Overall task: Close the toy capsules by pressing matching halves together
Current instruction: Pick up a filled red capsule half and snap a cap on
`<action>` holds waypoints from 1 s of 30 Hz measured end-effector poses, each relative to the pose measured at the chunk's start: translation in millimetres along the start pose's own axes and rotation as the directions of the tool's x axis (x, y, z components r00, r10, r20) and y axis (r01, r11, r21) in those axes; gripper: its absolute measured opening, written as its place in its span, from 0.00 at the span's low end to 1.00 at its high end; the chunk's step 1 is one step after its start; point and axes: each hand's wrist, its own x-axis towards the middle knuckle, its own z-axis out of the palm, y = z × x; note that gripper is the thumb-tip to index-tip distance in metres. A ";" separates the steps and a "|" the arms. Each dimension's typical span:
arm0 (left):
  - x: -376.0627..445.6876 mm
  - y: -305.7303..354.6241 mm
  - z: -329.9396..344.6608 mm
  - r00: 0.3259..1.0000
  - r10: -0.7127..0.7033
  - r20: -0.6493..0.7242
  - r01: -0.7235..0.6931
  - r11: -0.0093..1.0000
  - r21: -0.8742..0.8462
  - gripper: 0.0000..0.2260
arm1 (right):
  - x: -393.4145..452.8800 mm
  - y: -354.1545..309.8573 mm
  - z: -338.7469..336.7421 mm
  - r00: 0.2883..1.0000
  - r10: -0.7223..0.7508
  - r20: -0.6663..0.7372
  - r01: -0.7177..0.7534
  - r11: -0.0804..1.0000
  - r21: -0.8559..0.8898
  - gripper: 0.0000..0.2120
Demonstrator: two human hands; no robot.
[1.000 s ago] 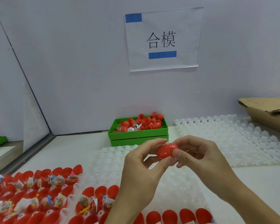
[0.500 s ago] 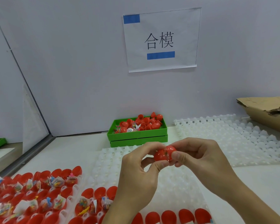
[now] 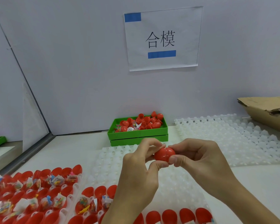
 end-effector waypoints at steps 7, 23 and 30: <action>2.5 -1.3 -2.1 0.999 -0.053 0.001 0.053 0.980 -0.190 0.19 | -0.3 -2.7 -3.7 0.998 -0.018 0.053 0.016 0.999 0.034 0.09; 3.4 2.8 0.2 0.997 -0.074 -0.013 0.067 0.955 -0.290 0.15 | -2.3 -0.2 5.1 0.997 0.015 -0.080 -0.016 1.000 -0.011 0.07; 2.0 -7.5 5.8 0.998 -0.026 -0.052 0.015 0.979 -0.201 0.24 | -1.4 -0.1 5.4 0.999 0.025 -0.033 -0.026 0.999 -0.045 0.11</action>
